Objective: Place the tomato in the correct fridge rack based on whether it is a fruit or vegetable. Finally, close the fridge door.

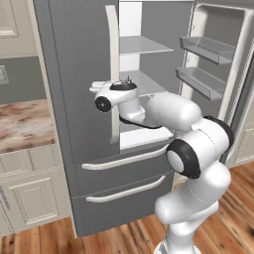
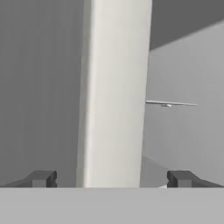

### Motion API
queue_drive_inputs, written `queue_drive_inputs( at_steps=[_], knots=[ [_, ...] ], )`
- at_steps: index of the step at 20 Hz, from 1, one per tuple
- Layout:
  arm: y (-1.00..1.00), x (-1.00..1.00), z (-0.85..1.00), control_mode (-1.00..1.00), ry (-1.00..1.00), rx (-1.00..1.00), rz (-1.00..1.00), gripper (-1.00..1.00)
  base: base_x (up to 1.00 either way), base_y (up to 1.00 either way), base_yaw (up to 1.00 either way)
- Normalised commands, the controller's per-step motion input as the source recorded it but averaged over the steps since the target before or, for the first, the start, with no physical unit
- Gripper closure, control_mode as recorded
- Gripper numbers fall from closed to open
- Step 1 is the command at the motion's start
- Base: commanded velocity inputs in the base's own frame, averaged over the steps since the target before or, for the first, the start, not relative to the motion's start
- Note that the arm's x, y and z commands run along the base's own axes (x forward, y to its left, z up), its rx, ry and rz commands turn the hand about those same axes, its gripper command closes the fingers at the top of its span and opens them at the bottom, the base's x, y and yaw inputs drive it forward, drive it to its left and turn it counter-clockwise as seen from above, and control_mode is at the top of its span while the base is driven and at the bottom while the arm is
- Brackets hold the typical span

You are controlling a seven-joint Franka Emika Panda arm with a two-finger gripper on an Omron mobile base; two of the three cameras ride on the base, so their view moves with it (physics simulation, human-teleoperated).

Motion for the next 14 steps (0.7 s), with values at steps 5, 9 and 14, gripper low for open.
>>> queue_drive_inputs(
  at_steps=[5, 9, 14],
  knots=[
    [0.00, -0.05, 0.00, -1.00, 0.00, 0.00, 0.01, -1.00, 0.00, 0.00, 0.00],
    [0.00, -0.50, 0.03, -1.00, 0.00, 0.00, 0.00, -1.00, 0.00, 0.00, 0.00],
    [0.00, -0.70, 0.12, -1.00, 0.00, 0.00, 0.00, -1.00, 0.00, 0.00, 0.00]
  ],
)
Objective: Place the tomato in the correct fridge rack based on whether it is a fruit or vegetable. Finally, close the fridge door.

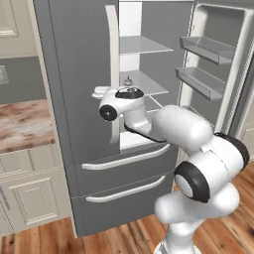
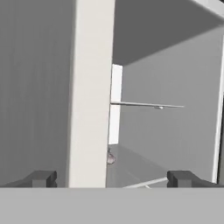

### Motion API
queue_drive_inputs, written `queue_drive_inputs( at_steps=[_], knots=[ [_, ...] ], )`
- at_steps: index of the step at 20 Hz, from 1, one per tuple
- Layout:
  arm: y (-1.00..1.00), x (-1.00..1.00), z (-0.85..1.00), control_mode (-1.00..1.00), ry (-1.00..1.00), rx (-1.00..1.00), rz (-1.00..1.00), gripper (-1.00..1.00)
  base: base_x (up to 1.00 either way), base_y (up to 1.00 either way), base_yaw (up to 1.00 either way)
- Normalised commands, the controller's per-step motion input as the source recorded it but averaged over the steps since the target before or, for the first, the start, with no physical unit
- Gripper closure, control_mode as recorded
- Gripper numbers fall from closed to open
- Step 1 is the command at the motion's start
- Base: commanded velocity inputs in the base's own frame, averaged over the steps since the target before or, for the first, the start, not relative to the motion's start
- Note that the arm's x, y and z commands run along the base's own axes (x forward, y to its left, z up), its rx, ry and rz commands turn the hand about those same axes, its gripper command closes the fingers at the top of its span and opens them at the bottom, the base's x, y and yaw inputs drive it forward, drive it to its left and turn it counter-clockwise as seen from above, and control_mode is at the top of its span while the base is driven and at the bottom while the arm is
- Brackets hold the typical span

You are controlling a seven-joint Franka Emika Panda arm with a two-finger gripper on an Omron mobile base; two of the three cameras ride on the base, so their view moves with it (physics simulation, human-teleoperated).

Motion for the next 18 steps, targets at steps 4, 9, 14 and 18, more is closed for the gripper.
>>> queue_drive_inputs(
  at_steps=[4, 9, 14, 18],
  knots=[
    [0.00, -0.87, 0.31, -1.00, 0.00, 0.00, 0.00, -1.00, 0.00, 0.00, 0.00],
    [-0.05, -0.96, 0.55, -1.00, 0.00, 0.03, 0.00, -1.00, 0.00, 0.00, 0.00],
    [-0.35, -1.00, 0.46, -1.00, 0.00, 0.09, 0.00, -1.00, 0.00, 0.00, 0.00],
    [-0.75, -1.00, 0.16, -1.00, 0.01, 0.18, 0.02, -1.00, 0.00, 0.00, 0.00]
  ],
)
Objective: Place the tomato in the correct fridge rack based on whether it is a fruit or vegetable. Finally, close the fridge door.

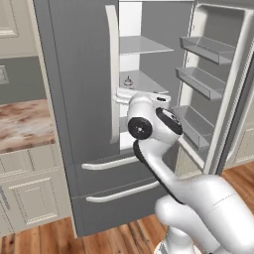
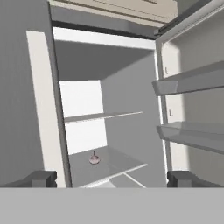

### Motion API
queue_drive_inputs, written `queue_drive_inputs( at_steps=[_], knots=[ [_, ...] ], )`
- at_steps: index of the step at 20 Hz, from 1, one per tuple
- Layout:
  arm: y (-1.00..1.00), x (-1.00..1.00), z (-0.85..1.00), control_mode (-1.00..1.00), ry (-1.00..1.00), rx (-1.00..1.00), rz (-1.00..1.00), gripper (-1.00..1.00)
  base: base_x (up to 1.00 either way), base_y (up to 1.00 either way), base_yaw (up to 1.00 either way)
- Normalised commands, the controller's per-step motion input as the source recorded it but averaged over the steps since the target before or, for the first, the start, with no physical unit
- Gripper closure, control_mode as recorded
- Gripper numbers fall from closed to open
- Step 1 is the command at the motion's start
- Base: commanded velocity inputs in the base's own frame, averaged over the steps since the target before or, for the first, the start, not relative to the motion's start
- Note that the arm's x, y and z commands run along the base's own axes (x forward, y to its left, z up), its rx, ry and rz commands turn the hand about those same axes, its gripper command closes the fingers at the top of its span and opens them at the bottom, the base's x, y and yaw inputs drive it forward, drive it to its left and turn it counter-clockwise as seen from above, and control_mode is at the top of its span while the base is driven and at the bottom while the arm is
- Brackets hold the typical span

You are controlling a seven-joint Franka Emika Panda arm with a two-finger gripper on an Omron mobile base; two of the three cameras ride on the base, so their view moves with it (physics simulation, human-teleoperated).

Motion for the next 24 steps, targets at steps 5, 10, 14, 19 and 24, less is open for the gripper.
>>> queue_drive_inputs(
  at_steps=[5, 10, 14, 19, 24],
  knots=[
    [-0.84, -1.00, 0.08, -1.00, 0.06, 0.21, 0.02, -1.00, 0.00, 0.00, 0.00],
    [-0.81, -1.00, 0.13, -1.00, 0.15, 0.25, 0.07, -1.00, 0.00, 0.00, 0.00],
    [-0.47, -0.87, 0.04, -1.00, 0.20, 0.19, 0.03, -1.00, 0.00, 0.00, 0.00],
    [0.00, -0.03, 0.00, -1.00, 0.01, 0.00, 0.00, -1.00, 0.00, 0.00, 0.00],
    [-0.45, -0.18, -0.07, -1.00, 0.00, 0.05, 0.01, -1.00, 0.00, 0.00, 0.00]
  ],
)
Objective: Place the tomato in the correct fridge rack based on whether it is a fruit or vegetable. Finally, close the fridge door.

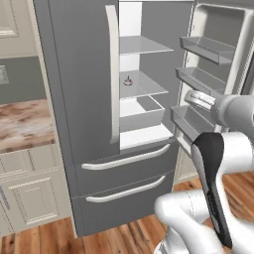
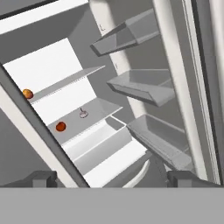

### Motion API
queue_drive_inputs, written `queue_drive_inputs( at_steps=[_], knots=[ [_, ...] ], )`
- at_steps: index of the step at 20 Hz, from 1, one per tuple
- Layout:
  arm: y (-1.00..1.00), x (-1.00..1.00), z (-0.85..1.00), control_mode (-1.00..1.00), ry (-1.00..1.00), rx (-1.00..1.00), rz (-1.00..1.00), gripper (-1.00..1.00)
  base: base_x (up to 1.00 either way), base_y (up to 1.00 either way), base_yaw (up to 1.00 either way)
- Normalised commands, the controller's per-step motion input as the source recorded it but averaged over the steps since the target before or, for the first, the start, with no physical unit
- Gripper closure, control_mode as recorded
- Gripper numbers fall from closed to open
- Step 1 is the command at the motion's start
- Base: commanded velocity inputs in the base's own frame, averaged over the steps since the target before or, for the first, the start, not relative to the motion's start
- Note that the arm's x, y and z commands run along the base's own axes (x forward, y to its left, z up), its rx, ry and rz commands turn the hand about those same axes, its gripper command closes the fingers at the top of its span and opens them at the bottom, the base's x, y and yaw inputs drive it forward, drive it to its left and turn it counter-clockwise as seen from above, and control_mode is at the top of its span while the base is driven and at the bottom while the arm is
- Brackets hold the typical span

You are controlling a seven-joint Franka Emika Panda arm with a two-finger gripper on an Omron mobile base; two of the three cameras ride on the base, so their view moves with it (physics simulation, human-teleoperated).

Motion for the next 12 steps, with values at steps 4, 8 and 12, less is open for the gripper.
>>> queue_drive_inputs(
  at_steps=[4, 8, 12],
  knots=[
    [-0.65, -0.24, -0.13, -1.00, 0.00, 0.07, 0.10, -1.00, 0.00, 0.00, 0.00],
    [-0.67, -0.26, -0.16, -1.00, 0.00, 0.09, 0.10, -1.00, 0.00, 0.00, 0.00],
    [-0.65, -0.32, -0.11, -1.00, 0.00, 0.07, 0.07, -1.00, 0.00, 0.00, 0.00]
  ],
)
